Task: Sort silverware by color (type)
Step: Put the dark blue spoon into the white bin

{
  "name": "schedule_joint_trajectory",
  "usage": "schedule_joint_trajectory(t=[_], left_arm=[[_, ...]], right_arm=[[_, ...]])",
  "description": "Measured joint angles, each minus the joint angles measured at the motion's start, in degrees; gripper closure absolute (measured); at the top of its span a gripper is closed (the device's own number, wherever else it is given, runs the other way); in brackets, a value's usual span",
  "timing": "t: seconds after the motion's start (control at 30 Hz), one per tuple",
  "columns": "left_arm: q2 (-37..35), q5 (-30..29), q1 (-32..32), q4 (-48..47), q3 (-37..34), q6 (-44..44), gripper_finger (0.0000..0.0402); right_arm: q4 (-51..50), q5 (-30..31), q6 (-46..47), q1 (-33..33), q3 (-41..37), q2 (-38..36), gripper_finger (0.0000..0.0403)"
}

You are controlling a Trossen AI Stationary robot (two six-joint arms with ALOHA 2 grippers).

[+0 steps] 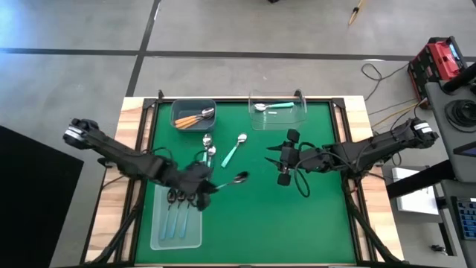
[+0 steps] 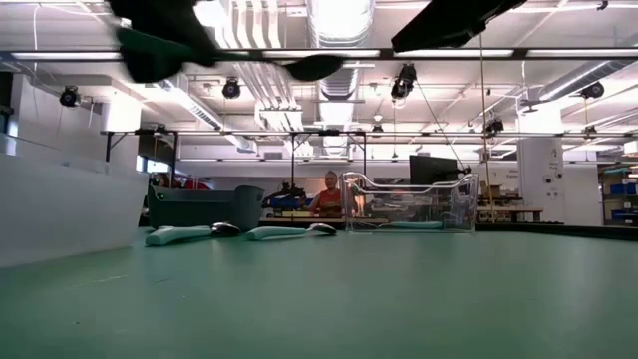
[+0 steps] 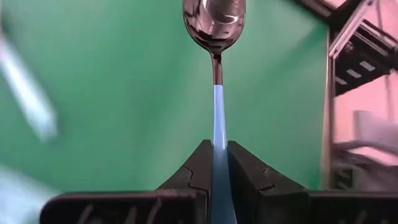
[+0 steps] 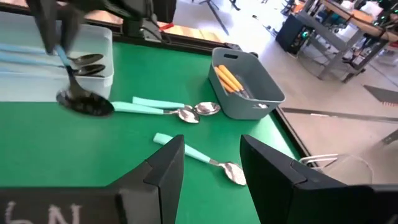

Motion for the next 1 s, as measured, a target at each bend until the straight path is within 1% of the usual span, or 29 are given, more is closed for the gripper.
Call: schedule_joint_trajectory(t=[0.1, 0.17, 0.23, 0.4, 0.47, 0.57, 0.67, 0.8, 0.93, 1.0], left_arm=[[-4.3, 1.1, -4.6, -9.8, 0.0, -15.2, 0.0388], [-6.5, 1.3, -7.8, -13.1, 0.0, -23.2, 0.0387], [-8.1, 1.9, -10.8, -14.8, 0.0, -29.4, 0.0387], [-9.7, 2.8, -18.1, -14.4, 0.1, -39.0, 0.0386], [-9.6, 3.7, -21.0, -15.1, 0.9, -40.8, 0.0386], [-8.2, 6.8, -24.9, -16.8, 3.0, -42.5, 0.0385], [-6.7, 7.6, -27.8, -25.5, 6.5, -47.5, 0.0385], [-4.1, 7.8, -31.0, -40.3, 12.1, -58.2, 0.0385], [-0.7, 7.9, -32.3, -51.9, 17.8, -66.4, 0.0385], [1.3, 7.8, -32.4, -55.9, 20.1, -68.7, 0.0385]], right_arm=[[0.4, 0.0, -0.6, -1.0, 0.0, 0.0, 0.0255], [0.7, 0.0, -0.8, -1.8, 0.0, 0.0, 0.0255], [1.4, 0.0, -0.8, -2.6, 0.0, 0.1, 0.0255], [1.6, -0.1, -1.4, -3.9, 0.0, 0.3, 0.0255], [1.6, -0.1, -1.4, -4.0, 0.0, 0.3, 0.0255], [1.6, -0.1, -1.6, -4.0, 0.0, 0.3, 0.0255], [1.6, -0.1, -1.8, -4.0, 0.0, 0.3, 0.0255], [1.6, -0.1, -1.7, -4.0, 0.0, 0.3, 0.0255], [1.6, -0.1, -1.4, -4.0, 0.0, 0.3, 0.0255], [1.6, -0.1, -1.4, -4.0, 0.0, 0.3, 0.0255]])
